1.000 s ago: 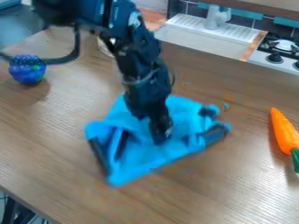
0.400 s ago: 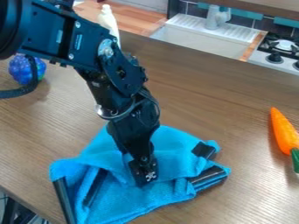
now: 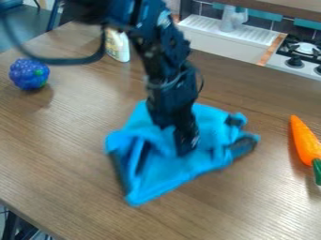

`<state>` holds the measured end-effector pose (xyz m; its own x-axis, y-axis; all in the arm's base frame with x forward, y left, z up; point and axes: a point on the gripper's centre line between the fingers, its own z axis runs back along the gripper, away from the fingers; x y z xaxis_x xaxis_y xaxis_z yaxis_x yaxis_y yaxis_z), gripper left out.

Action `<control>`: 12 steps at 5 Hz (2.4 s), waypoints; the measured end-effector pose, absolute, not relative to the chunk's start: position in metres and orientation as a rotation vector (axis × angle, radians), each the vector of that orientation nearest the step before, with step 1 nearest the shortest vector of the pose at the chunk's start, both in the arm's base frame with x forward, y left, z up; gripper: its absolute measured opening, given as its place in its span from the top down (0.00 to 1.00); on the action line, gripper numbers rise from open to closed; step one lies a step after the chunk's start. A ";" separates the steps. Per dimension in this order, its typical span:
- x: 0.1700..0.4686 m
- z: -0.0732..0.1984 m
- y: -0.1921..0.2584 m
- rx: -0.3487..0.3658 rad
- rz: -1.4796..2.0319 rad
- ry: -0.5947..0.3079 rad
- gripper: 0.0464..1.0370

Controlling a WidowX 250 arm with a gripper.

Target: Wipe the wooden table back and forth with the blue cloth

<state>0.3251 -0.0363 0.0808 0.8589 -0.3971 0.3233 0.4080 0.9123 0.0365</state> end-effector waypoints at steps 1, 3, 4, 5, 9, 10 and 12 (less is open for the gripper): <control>0.364 0.086 -0.022 -0.038 -0.342 -0.331 0.04; 0.411 0.089 -0.003 -0.042 -0.251 -0.335 0.04; 0.398 0.084 -0.007 -0.045 -0.268 -0.326 0.04; 0.354 0.086 -0.025 -0.067 -0.340 -0.310 0.04; 0.268 0.096 -0.036 -0.045 -0.466 -0.292 0.04; 0.280 0.116 -0.032 -0.014 -0.439 -0.322 0.04; 0.270 0.183 0.011 0.014 -0.334 -0.199 0.04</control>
